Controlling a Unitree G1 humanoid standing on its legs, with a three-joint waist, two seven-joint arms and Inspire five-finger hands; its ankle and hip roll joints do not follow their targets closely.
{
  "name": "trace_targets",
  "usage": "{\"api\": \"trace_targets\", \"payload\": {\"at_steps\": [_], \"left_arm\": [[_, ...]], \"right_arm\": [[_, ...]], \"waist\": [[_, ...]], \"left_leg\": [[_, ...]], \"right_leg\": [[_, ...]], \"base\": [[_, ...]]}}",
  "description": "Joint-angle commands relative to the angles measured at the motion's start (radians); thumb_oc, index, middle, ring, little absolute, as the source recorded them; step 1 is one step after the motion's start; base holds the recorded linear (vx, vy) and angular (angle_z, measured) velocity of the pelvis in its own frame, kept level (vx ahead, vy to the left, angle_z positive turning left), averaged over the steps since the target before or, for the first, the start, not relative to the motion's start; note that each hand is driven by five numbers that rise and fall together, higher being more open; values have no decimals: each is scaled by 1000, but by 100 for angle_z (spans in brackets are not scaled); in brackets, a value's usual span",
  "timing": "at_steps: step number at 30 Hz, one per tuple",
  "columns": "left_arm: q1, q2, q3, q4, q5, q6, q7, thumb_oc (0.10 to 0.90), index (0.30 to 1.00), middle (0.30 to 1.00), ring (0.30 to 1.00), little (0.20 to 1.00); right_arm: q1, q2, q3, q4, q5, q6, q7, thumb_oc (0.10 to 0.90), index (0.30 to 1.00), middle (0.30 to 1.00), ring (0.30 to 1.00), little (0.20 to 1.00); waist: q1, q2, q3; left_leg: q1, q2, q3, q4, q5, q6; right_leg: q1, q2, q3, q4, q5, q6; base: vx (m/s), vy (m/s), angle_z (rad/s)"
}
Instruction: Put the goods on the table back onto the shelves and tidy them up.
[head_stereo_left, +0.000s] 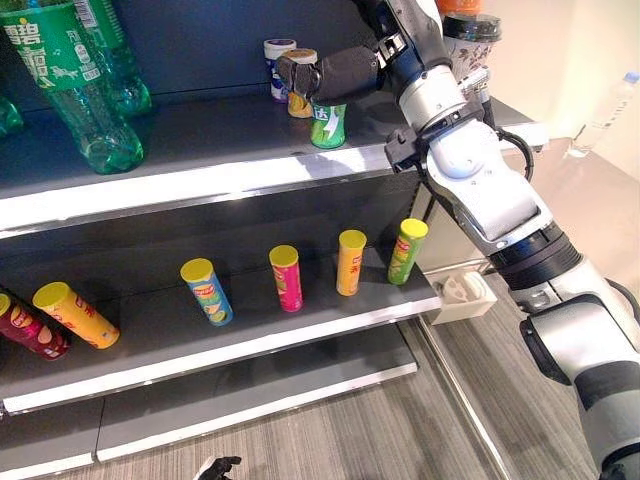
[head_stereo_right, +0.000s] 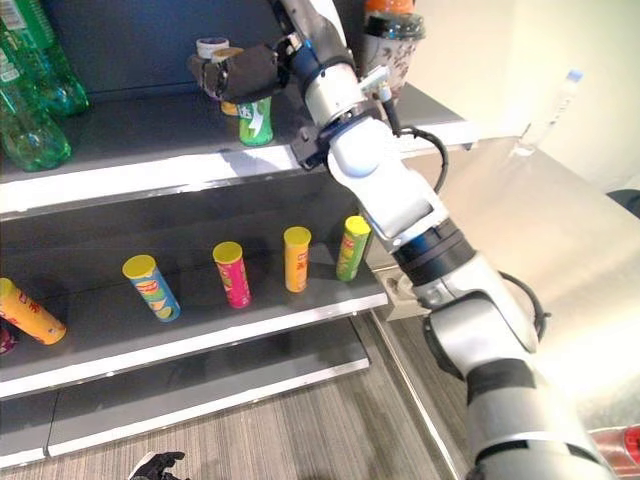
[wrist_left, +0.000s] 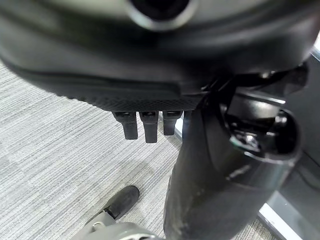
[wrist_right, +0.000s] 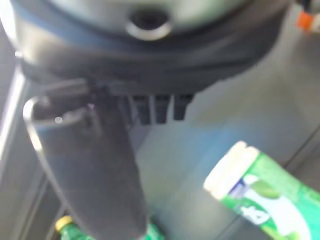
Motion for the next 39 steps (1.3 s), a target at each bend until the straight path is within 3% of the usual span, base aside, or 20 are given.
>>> {"api": "trace_targets", "payload": {"at_steps": [1, 10, 31, 32, 39], "left_arm": [[-4, 20, -19, 79, 27, 15, 6, 800, 900, 900, 900, 900], [-6, -3, -41, 62, 61, 21, 12, 800, 900, 900, 900, 900], [-6, -4, -39, 52, 72, 26, 15, 800, 900, 900, 900, 900], [-4, -4, -39, 51, 71, 25, 15, 800, 900, 900, 900, 900], [-1, -6, -43, 49, 71, 23, 16, 800, 900, 900, 900, 900]], "right_arm": [[-36, -78, -95, -63, 16, -98, -55, 800, 900, 900, 900, 900], [133, -94, -148, -144, -43, -69, -50, 800, 900, 900, 900, 900], [201, -46, -152, -137, -90, -49, -36, 800, 900, 900, 900, 900], [202, -42, -151, -132, -94, -47, -35, 778, 867, 867, 867, 867], [211, -11, -147, -114, -115, -37, -34, 775, 862, 862, 862, 862]], "waist": [[23, -27, -30], [14, -16, -22], [19, -20, -13], [20, -20, -12], [25, -23, -8]], "left_leg": [[46, -62, -47, 2, -107, 52], [51, -56, -39, 2, -111, 53], [49, -57, -46, 2, -110, 58], [49, -58, -47, 2, -110, 59], [50, -62, -48, 2, -111, 63]], "right_leg": [[-7, -4, 37, 136, 82, 10], [-12, -3, 38, 135, 64, 7], [-13, -4, 30, 140, 56, 5], [-13, -4, 29, 140, 57, 5], [-18, -7, 32, 145, 63, 7]], "base": [[0, 0, 0], [-7, -3, -5], [-1, 0, 0], [0, 0, 0], [0, 0, 0]]}}
